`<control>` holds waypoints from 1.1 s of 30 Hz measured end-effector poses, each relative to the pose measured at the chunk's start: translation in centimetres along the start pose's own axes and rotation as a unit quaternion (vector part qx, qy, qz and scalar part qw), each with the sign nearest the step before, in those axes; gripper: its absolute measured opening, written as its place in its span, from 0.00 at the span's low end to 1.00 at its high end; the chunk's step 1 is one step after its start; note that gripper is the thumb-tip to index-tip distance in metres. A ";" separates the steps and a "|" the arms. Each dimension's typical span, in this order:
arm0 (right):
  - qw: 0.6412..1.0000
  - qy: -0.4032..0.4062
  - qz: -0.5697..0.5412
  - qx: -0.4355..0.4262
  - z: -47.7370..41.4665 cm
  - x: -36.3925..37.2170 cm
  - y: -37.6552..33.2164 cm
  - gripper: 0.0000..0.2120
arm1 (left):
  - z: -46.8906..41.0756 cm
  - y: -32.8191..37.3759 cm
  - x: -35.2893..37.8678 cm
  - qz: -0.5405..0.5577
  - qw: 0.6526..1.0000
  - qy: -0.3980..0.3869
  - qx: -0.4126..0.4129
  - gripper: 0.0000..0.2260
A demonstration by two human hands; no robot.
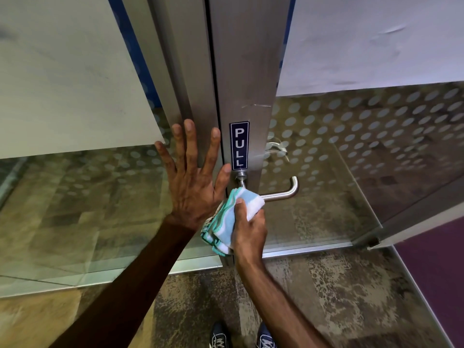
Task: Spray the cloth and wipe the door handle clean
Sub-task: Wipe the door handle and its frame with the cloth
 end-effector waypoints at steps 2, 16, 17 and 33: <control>1.000 -0.019 0.016 -0.007 0.0 -0.1 0.3 0.16 | 0.0 0.0 -0.1 -0.005 1.000 0.006 -0.001 0.30; 0.982 -0.150 -0.052 0.105 2.7 -9.0 -0.4 0.14 | -0.2 -0.6 -0.6 0.003 1.000 0.012 -0.018 0.30; 0.989 -0.137 -0.022 0.044 3.0 -9.9 -1.1 0.15 | -0.2 -0.7 -0.6 0.006 1.000 0.013 -0.019 0.30; 0.477 -0.195 0.570 -0.640 -2.9 -5.1 -3.1 0.33 | -0.4 -1.6 -1.4 0.018 0.999 -0.017 -0.028 0.30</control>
Point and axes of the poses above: each hand's wrist, its own z-axis away from the middle knuckle, its own x-axis out of the palm, y = z × x, the point moved 3 cm from there along -z, towards the middle knuckle, and after that the axes turned 13 degrees about -x, right-handed, at the moved point
